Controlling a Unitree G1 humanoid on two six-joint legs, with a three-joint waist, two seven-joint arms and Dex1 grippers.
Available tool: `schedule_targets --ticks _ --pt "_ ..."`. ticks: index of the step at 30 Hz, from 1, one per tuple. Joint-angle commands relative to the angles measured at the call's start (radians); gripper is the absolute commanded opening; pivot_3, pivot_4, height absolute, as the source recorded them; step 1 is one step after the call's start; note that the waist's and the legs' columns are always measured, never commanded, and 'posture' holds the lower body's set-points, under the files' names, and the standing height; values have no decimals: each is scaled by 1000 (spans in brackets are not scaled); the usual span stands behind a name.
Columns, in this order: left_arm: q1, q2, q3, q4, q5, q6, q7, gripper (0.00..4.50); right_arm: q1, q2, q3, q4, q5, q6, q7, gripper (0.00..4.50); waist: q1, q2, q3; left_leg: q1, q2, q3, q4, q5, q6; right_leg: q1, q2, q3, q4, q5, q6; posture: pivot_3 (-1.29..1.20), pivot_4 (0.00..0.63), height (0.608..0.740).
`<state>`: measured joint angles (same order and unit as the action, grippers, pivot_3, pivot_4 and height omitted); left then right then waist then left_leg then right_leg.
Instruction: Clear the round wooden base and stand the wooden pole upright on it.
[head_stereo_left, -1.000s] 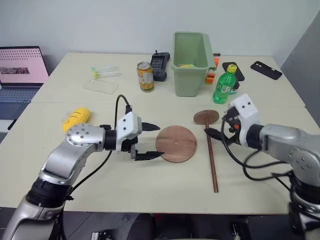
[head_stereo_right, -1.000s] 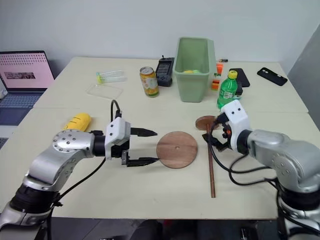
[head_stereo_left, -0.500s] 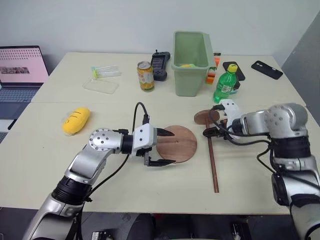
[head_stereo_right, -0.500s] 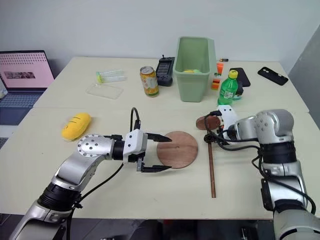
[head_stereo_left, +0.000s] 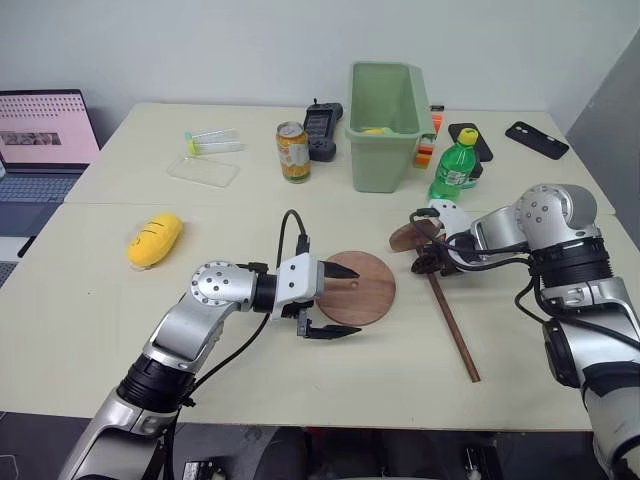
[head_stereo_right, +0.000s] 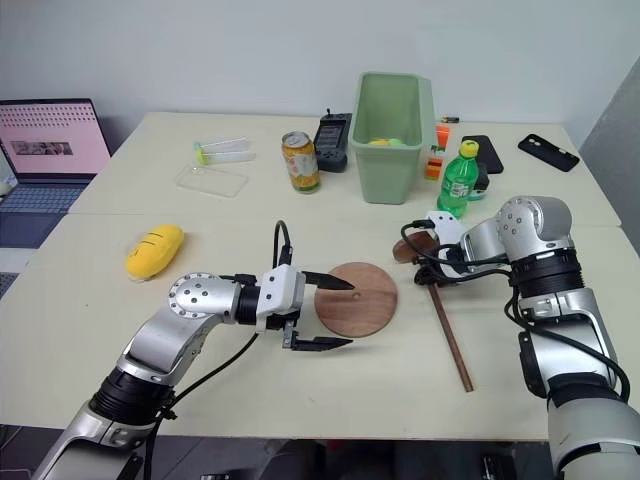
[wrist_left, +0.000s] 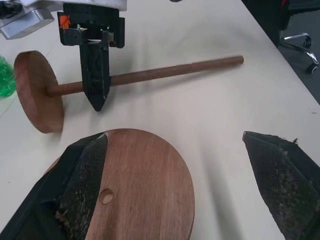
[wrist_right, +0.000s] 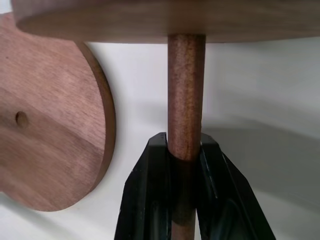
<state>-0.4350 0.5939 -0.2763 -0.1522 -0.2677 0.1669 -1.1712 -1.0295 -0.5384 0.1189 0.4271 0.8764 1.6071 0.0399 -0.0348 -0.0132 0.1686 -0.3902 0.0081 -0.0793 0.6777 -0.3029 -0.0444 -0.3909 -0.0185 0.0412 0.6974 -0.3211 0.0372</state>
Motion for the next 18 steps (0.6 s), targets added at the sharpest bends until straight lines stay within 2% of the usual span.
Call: schedule_targets --ticks 1,4,8,10,12,14,18 --pt "-13 2 7 -43 -4 2 -4 4500 -36 5 -46 -2 39 7 -37 250 0 0 0 0 0 0 0 0 0 0 0 0 0 0 0 0 150 740" --pt "-15 15 24 -52 -12 17 -2 4500 -40 3 -87 -43 79 7 -75 250 0 0 0 0 0 0 0 0 0 0 0 0 0 0 0 0 150 740" --pt "6 66 92 -70 -51 64 6 4500 -34 7 -148 -299 90 -10 -44 250 -1 0 0 -6 0 0 1 0 0 -7 0 0 2 0 0 0 150 740" --pt "14 92 127 -72 -64 84 12 4500 -13 55 -232 -410 103 -57 -31 250 -5 0 0 -11 1 2 1 0 0 -14 -1 2 5 0 0 0 150 740" --pt "27 130 167 -72 -74 106 10 4500 18 122 -317 -525 141 -178 6 250 -10 0 0 -11 3 1 1 0 0 -14 -1 1 5 0 0 0 150 740" --pt "41 161 192 -73 -73 116 5 4500 55 159 -335 -641 141 -278 54 250 -16 0 0 -10 3 0 0 0 0 -14 -1 0 5 0 0 0 150 740" --pt "69 201 231 -89 -76 142 13 4500 186 152 -223 -841 -26 -582 200 250 -14 0 0 -11 2 0 0 0 0 -14 -1 0 4 0 0 0 150 740"
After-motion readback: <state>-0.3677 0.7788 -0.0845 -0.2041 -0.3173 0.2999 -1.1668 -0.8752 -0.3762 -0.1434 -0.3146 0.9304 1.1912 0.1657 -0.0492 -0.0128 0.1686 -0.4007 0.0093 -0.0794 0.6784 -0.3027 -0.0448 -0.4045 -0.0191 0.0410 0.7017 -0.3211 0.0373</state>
